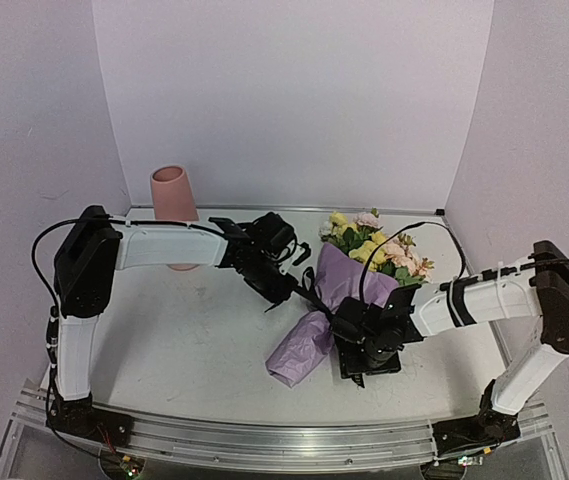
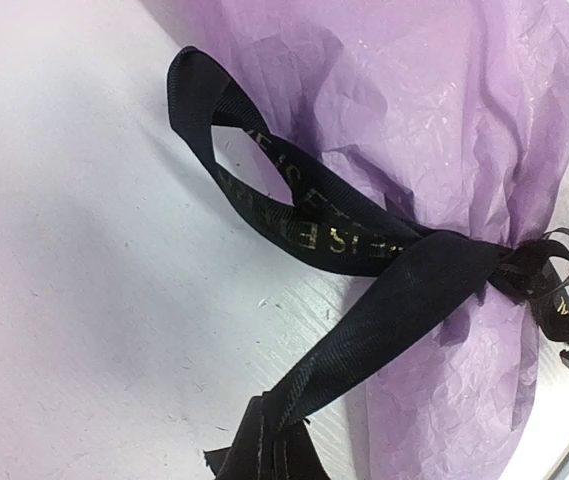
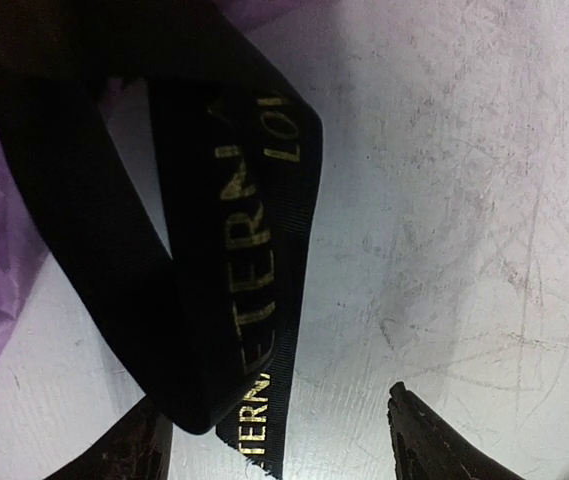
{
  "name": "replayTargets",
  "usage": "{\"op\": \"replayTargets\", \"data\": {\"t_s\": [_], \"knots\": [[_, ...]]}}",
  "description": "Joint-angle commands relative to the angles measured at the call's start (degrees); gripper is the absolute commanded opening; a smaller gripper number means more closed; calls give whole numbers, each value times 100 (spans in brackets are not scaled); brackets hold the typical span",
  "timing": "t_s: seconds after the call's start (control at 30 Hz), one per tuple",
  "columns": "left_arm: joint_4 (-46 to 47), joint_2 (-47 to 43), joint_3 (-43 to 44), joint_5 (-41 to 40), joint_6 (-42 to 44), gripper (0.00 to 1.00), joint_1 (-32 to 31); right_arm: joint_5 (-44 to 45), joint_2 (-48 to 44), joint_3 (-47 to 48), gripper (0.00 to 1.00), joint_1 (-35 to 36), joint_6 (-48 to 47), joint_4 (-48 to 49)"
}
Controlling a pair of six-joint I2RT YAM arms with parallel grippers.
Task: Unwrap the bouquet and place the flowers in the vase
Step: Untie the ribbon from the wrapping paper.
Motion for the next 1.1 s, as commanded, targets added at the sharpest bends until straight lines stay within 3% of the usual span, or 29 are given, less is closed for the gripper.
{"op": "replayTargets", "data": {"t_s": [0.0,0.33,0.47,0.57,0.7,0.73,1.07], "knots": [[266,-356,-117,148,-356,0,27,30,201,134,70,36,140,-407],[306,-436,-210,113,-460,0,28,-248,201,-199,66,119,128,-318],[315,-470,-244,78,-556,0,29,-495,216,-456,60,148,131,-126],[336,-506,-324,60,-632,0,29,-581,226,-582,47,154,136,-42],[370,-558,-454,95,-740,0,30,-617,293,-577,7,149,71,-40],[383,-579,-491,95,-764,0,28,-613,279,-574,3,149,61,-46],[450,-813,-721,-274,-1008,0,29,134,-325,-369,0,140,238,-779]]}}
